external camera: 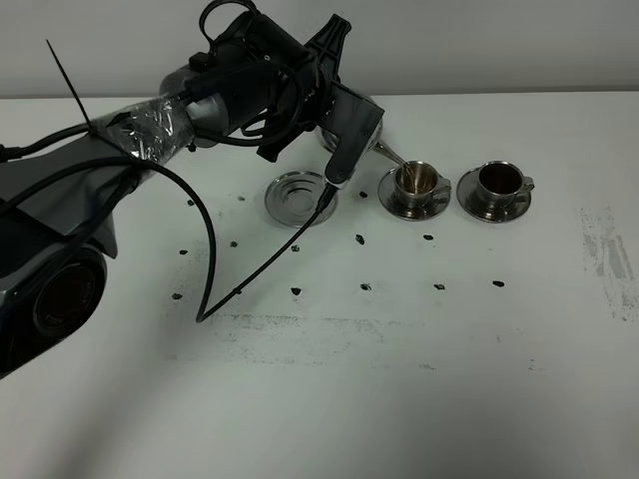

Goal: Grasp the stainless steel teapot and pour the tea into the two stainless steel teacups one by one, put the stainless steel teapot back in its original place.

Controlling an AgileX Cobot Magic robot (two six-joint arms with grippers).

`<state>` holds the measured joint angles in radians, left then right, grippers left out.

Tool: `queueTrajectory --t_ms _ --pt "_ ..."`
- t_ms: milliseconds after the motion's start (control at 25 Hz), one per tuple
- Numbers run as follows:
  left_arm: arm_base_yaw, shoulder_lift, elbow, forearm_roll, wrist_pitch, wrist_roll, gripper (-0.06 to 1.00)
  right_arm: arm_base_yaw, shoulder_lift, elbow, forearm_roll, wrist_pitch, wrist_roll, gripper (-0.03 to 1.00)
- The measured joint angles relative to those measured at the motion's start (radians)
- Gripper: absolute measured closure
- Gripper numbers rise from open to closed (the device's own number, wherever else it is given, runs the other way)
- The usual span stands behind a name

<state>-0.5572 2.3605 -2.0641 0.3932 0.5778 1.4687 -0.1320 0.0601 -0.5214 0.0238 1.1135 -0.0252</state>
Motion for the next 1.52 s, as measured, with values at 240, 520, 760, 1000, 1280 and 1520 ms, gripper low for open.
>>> queueTrajectory --t_ms 240,520,760,1000,1280,1520 --pt "-0.003 0.019 0.0 0.051 -0.018 -0.016 0.77 0.0 0.0 0.0 0.0 0.0 0.0 0.48" --pt "-0.01 0.022 0.0 0.086 -0.049 -0.021 0.77 0.0 0.0 0.0 0.0 0.0 0.0 0.48" --pt "-0.011 0.022 0.0 0.127 -0.06 -0.024 0.77 0.0 0.0 0.0 0.0 0.0 0.0 0.48" --pt "-0.011 0.022 0.0 0.151 -0.067 -0.024 0.77 0.0 0.0 0.0 0.0 0.0 0.0 0.48" --pt "-0.011 0.022 0.0 0.165 -0.094 -0.024 0.77 0.0 0.0 0.0 0.0 0.0 0.0 0.48" --pt "-0.011 0.022 0.0 0.178 -0.116 -0.024 0.77 0.0 0.0 0.0 0.0 0.0 0.0 0.48"
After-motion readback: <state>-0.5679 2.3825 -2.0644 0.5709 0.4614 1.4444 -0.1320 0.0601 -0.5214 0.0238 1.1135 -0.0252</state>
